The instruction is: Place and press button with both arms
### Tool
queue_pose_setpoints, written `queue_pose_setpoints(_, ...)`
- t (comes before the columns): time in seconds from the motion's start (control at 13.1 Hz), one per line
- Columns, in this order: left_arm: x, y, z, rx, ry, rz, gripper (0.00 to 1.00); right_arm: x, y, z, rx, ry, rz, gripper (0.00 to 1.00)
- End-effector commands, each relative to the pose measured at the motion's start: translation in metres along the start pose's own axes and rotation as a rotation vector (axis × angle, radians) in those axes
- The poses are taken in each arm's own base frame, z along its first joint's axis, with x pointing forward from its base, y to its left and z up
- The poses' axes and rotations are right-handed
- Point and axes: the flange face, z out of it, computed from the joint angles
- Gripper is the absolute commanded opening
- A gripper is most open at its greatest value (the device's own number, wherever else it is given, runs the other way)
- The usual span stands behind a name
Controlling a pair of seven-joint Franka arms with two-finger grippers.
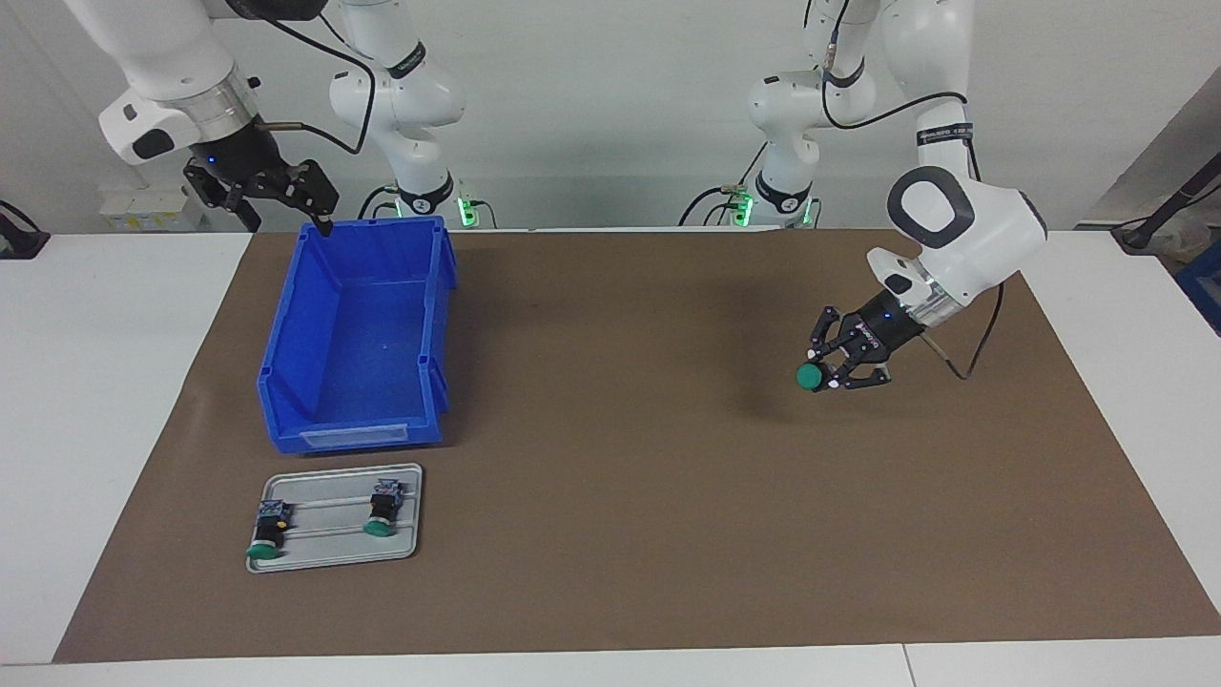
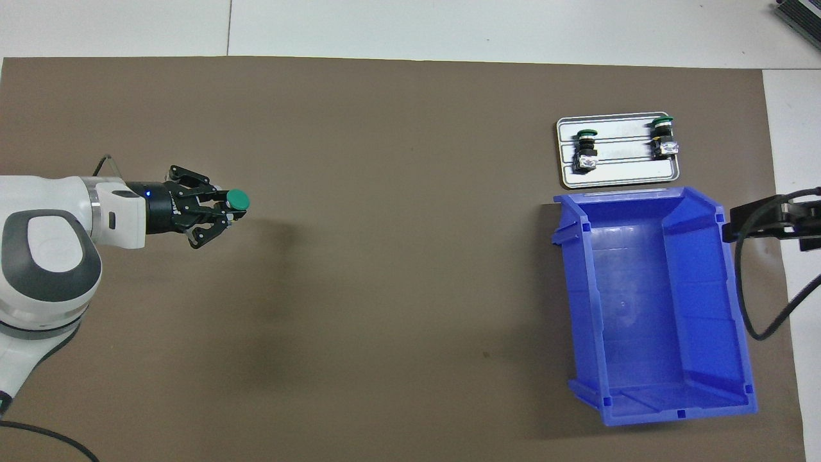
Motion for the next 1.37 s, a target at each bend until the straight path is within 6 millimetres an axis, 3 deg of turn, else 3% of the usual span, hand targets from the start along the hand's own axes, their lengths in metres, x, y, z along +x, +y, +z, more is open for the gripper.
queue_pose_setpoints(0.0, -0.012, 0.018, 0.002, 0.063, 0.096, 0.002, 0.00, -0.004, -0.001, 0.000, 0.023, -0.005, 0.012, 0.99)
queue_pose_setpoints(0.38, -0.054, 0.038, 0.034, 0.085, 0.294, 0.029, 0.00, -0.004, -0.001, 0.000, 0.023, -0.007, 0.012, 0.99)
queue_pose_setpoints(0.69, -0.112, 0.059, 0.085, 0.126, 0.544, 0.083, 0.00, -0.004, -0.001, 0.000, 0.023, -0.005, 0.012, 0.99)
queue_pose_setpoints(0.84, -0.120, 0.067, 0.098, 0.136, 0.604, 0.102, 0.00, -0.004, -0.001, 0.000, 0.023, -0.007, 0.012, 0.99)
queue_pose_setpoints(1.07, -0.118, 0.079, 0.106, 0.145, 0.666, 0.095, 0.00, -0.004, -0.001, 0.000, 0.023, -0.007, 0.012, 0.99)
queue_pose_setpoints(1.3, -0.131, 0.097, 0.113, 0.129, 0.690, 0.106, 0.00, -0.004, -0.001, 0.000, 0.023, -0.007, 0.012, 0.99)
